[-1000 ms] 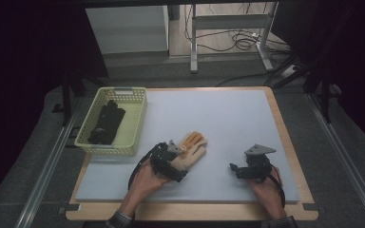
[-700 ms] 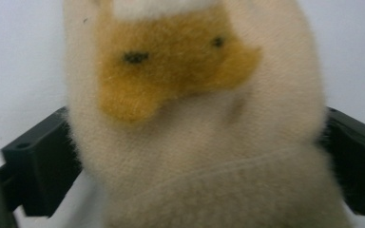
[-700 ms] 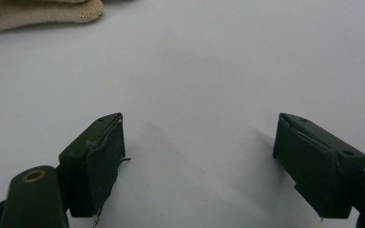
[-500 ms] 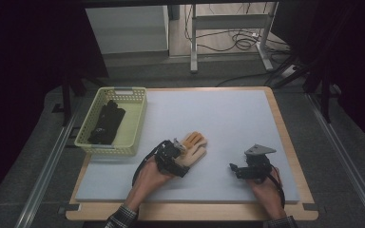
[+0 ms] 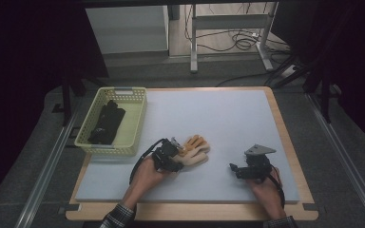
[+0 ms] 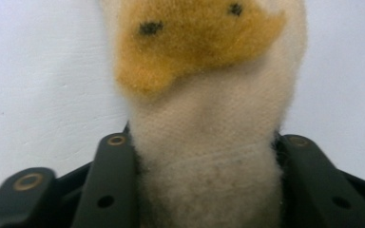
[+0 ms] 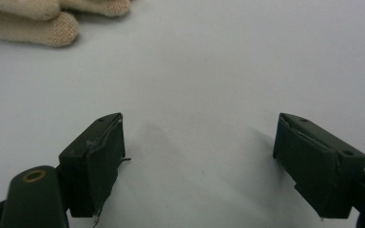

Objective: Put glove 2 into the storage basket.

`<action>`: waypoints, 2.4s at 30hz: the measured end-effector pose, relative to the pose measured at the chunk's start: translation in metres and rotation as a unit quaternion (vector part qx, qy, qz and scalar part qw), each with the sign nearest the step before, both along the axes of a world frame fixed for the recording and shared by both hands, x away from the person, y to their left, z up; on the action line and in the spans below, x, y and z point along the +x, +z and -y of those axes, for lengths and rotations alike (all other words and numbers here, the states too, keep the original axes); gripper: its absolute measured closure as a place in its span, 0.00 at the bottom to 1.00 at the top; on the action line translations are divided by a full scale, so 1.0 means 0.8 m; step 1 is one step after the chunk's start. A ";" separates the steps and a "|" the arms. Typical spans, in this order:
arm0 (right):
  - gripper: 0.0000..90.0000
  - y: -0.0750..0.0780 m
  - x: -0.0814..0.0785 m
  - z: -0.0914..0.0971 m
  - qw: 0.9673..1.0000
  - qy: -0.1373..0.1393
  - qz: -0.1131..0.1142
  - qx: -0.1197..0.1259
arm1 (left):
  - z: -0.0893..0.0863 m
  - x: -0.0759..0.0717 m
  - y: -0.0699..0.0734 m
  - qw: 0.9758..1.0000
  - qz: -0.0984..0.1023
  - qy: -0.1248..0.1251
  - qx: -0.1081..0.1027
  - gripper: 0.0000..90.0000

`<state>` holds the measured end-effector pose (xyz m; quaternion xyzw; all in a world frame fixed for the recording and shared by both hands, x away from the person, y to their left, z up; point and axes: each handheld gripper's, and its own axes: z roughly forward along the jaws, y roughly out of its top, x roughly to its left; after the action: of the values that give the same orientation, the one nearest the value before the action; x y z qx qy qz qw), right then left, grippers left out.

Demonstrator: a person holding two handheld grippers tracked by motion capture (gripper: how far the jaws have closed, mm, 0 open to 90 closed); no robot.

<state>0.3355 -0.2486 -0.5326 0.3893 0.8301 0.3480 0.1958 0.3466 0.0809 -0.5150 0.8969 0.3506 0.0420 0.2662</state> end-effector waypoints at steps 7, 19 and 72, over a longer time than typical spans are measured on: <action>0.19 0.000 0.000 0.000 1.000 0.000 0.000 0.001 | -0.008 0.006 0.013 1.000 0.007 0.017 -0.007 0.70; 0.19 0.000 0.000 0.000 1.000 0.000 0.000 0.000 | -0.040 0.028 0.062 0.998 0.029 0.062 -0.014 0.69; 0.19 0.000 0.000 0.000 1.000 -0.001 0.001 0.002 | -0.224 0.150 0.032 0.952 -0.014 0.288 0.104 0.63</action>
<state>0.3356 -0.2486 -0.5329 0.3896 0.8291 0.3497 0.1963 0.4665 0.2601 -0.4891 0.7809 0.5916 0.1407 0.1429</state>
